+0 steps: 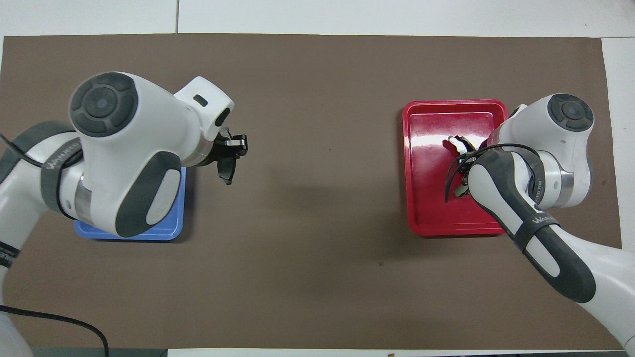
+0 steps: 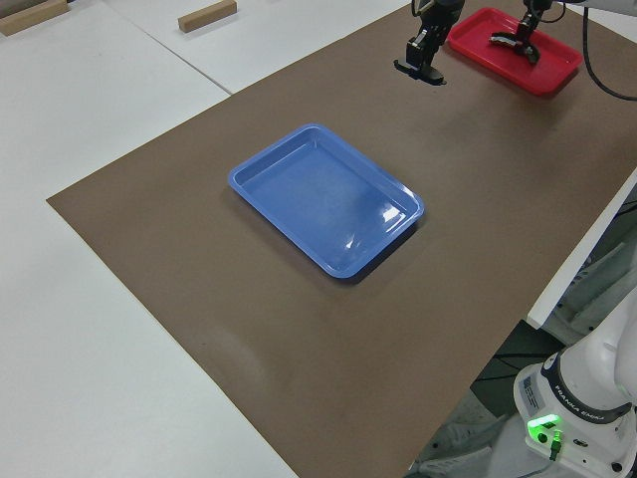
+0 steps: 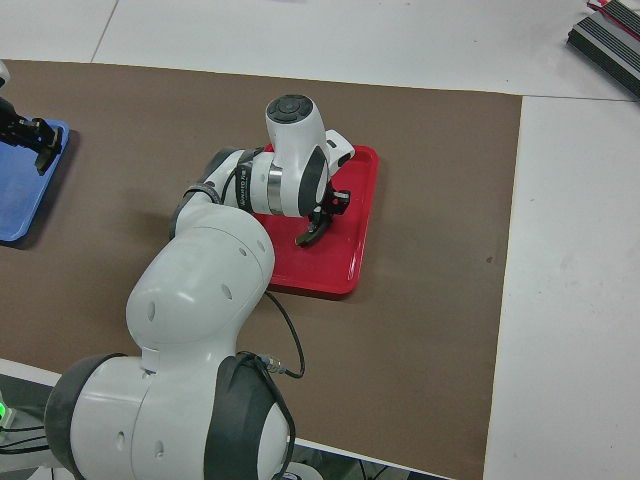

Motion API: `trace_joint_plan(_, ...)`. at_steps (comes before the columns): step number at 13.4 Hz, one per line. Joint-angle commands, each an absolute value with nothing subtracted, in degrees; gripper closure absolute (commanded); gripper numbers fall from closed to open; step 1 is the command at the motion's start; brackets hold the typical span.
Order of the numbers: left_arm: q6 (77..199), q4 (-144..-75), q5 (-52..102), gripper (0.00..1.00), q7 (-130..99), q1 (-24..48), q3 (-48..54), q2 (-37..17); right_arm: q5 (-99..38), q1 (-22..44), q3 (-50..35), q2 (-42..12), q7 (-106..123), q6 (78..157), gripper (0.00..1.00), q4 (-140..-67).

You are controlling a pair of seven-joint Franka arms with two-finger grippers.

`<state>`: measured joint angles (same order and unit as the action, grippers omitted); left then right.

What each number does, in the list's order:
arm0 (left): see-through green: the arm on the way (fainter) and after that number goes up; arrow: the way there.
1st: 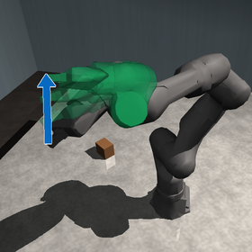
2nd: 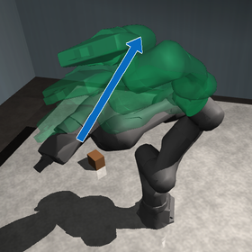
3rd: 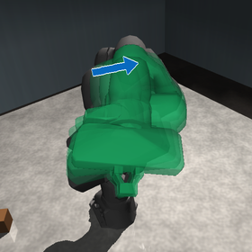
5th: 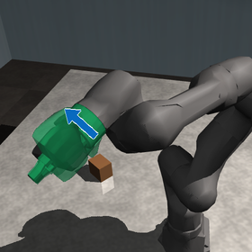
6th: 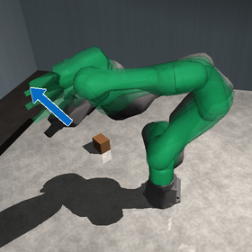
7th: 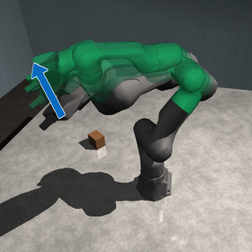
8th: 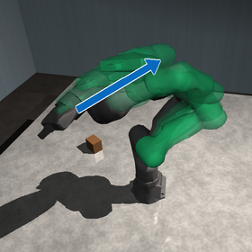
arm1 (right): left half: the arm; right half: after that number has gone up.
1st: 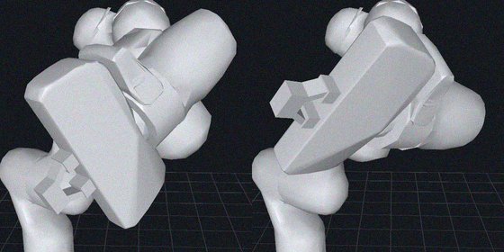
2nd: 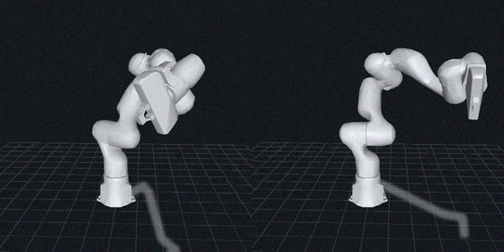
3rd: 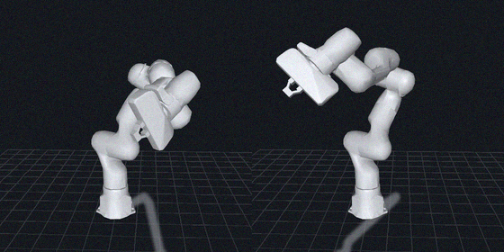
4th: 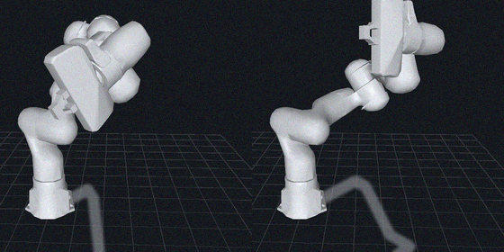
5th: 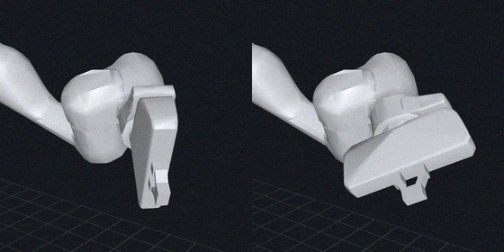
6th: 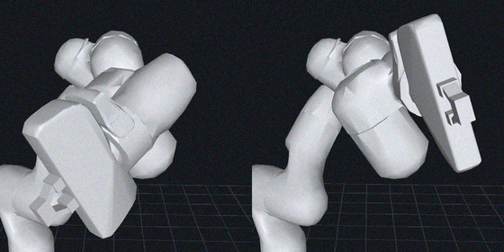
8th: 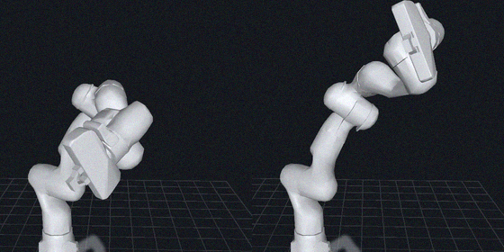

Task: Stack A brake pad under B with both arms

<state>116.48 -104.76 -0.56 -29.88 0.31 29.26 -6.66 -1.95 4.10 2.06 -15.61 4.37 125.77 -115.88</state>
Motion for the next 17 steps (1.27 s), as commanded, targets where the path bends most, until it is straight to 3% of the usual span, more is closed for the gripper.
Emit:
trace_joint_plan(1, 120.48, -104.67, -3.68, 0.99, -35.93, -0.17, 34.61, -7.91, -2.11, 3.60, 1.76, -15.29, 6.33, 122.00, 1.00, -112.15)
trace_joint_plan(11, 132.27, -102.84, -27.84, 0.99, -62.39, 10.28, 37.44, -25.12, -2.72, 3.16, 1.76, -15.29, 6.06, 116.55, 1.00, -106.79)
trace_joint_plan(17, 132.71, -100.64, -29.26, 0.99, -63.19, 14.67, 33.84, -31.54, -2.72, 3.08, 1.76, -15.38, 5.98, 114.87, 1.00, -105.03)
